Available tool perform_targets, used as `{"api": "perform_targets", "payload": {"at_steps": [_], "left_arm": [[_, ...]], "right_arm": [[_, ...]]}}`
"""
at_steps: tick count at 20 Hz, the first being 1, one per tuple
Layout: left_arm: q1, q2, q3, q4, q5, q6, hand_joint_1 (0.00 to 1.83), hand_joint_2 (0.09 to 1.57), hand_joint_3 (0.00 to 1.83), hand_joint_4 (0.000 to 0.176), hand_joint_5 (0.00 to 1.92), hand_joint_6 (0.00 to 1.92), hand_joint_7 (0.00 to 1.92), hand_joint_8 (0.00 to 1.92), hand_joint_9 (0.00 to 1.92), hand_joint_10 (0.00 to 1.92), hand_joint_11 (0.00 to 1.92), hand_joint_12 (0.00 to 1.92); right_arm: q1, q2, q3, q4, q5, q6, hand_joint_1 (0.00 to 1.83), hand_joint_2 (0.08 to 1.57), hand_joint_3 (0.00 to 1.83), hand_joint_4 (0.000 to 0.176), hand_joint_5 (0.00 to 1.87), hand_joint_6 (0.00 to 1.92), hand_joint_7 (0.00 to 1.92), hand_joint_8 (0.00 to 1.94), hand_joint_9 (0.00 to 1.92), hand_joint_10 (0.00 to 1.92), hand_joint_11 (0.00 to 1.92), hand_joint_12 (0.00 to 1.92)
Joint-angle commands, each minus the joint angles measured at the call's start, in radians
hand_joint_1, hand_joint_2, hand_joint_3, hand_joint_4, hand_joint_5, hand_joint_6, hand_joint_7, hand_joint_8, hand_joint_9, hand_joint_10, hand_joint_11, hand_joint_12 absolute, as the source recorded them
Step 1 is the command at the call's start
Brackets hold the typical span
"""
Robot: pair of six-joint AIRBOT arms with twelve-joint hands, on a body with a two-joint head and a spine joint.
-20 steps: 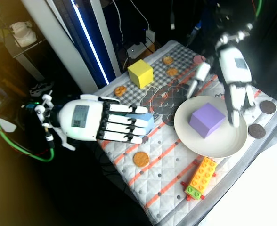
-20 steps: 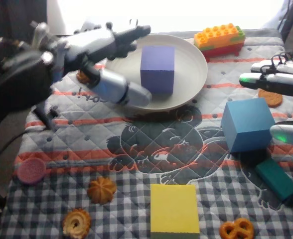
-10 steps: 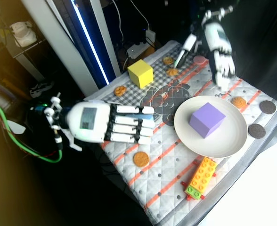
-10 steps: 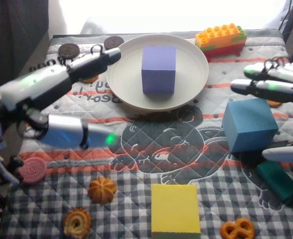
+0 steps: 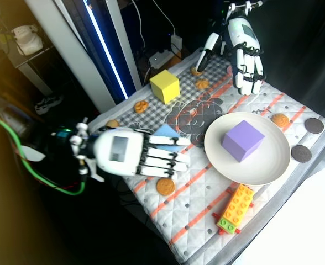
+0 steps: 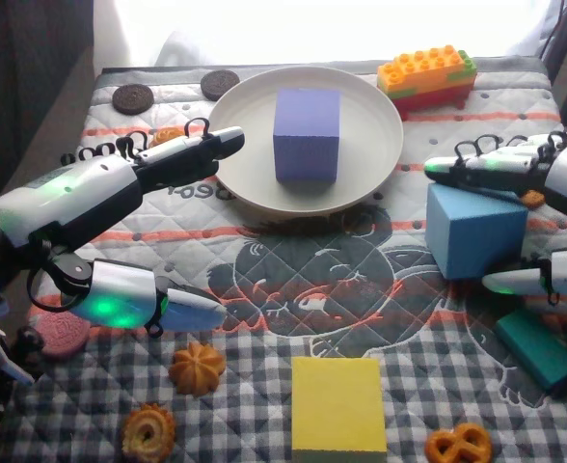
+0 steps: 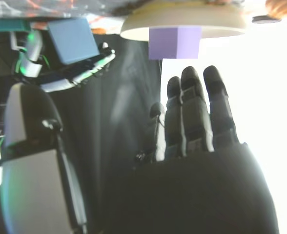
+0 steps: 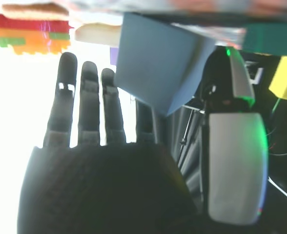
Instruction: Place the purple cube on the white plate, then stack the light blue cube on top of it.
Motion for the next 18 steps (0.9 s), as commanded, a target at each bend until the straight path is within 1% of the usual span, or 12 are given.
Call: {"api": "perform_targets", "payload": {"at_steps": [1,2,3,4,5,8,11,12,13,15,17,18], "left_arm": [[-0.003,0.006,-0.003,0.006,-0.112,-0.007,0.83,0.78,0.00,0.174,0.11,0.00,0.30,0.00,0.31,0.01,0.00,0.40],[-0.001,0.006,-0.003,0.003,-0.113,-0.007,0.84,0.78,0.00,0.176,0.12,0.00,0.32,0.00,0.33,0.01,0.00,0.43],[0.001,0.006,-0.003,0.000,-0.114,-0.007,0.84,0.77,0.00,0.176,0.11,0.00,0.31,0.00,0.32,0.00,0.00,0.44],[0.005,0.007,-0.003,-0.006,-0.116,-0.007,0.85,0.77,0.00,0.176,0.11,0.00,0.30,0.00,0.31,0.00,0.00,0.44],[0.008,0.007,-0.003,-0.009,-0.116,-0.007,0.84,0.78,0.00,0.176,0.13,0.00,0.32,0.00,0.33,0.01,0.00,0.51],[0.015,0.006,-0.003,-0.018,-0.118,-0.007,0.84,0.79,0.00,0.176,0.12,0.00,0.31,0.00,0.36,0.02,0.00,0.52],[0.024,0.006,-0.003,-0.025,-0.118,-0.007,0.85,0.78,0.00,0.176,0.12,0.00,0.31,0.00,0.35,0.01,0.00,0.46],[0.029,0.006,-0.003,-0.030,-0.118,-0.007,0.86,0.78,0.00,0.176,0.13,0.00,0.31,0.00,0.32,0.00,0.00,0.34],[0.031,0.006,-0.003,-0.033,-0.118,-0.007,0.84,0.79,0.00,0.176,0.13,0.00,0.31,0.00,0.34,0.00,0.00,0.37],[0.037,0.006,-0.003,-0.039,-0.118,-0.007,0.84,0.79,0.00,0.176,0.12,0.00,0.30,0.00,0.35,0.01,0.00,0.37],[0.043,0.006,-0.003,-0.043,-0.120,-0.007,0.82,0.81,0.00,0.176,0.14,0.00,0.32,0.00,0.41,0.02,0.00,0.50],[0.045,0.005,-0.003,-0.045,-0.121,-0.007,0.80,0.82,0.00,0.176,0.14,0.00,0.31,0.00,0.41,0.01,0.00,0.47]], "right_arm": [[0.005,-0.009,0.007,-0.008,0.052,0.006,1.32,1.11,0.01,0.000,0.76,0.01,0.93,1.04,0.96,0.74,0.67,1.48],[0.005,-0.013,0.012,-0.013,0.052,0.025,1.34,1.11,0.00,0.000,0.82,0.01,0.97,1.04,0.90,1.04,0.69,1.55],[0.005,-0.015,0.016,-0.015,0.052,0.037,1.26,1.14,0.02,0.000,0.85,0.91,0.92,1.14,0.90,1.26,0.70,1.62],[0.005,-0.017,0.018,-0.016,0.053,0.042,1.24,1.17,0.01,0.000,0.82,1.14,0.88,1.20,0.89,1.33,0.73,1.68],[0.005,-0.018,0.018,-0.017,0.053,0.043,1.25,1.16,0.00,0.000,0.80,1.07,0.97,1.21,0.90,1.34,0.76,1.67],[0.005,-0.019,0.016,-0.024,0.067,0.052,1.23,1.16,0.00,0.000,0.77,1.21,1.00,1.12,0.89,1.29,0.77,1.65],[0.007,-0.016,0.017,-0.032,0.101,0.073,1.23,1.16,0.00,0.000,0.76,1.18,1.00,1.13,0.88,1.23,0.71,1.65],[0.013,-0.010,0.016,-0.035,0.131,0.083,1.21,1.17,0.00,0.000,0.77,1.20,0.95,1.18,0.81,1.29,0.65,1.70],[0.017,-0.008,0.016,-0.035,0.142,0.088,1.21,1.18,0.00,0.000,0.77,1.20,0.92,1.24,0.79,1.32,0.65,1.69],[0.039,0.000,0.016,-0.036,0.181,0.094,1.20,1.19,0.00,0.000,0.77,1.20,0.89,1.29,0.78,1.30,0.73,1.60],[0.076,0.005,0.017,-0.046,0.202,0.094,1.33,1.20,0.00,0.000,0.73,1.28,0.82,1.28,0.77,1.41,0.59,1.46],[0.091,0.005,0.020,-0.050,0.205,0.094,1.34,1.18,0.00,0.000,0.74,1.26,0.86,1.19,0.85,1.32,0.72,1.38]]}}
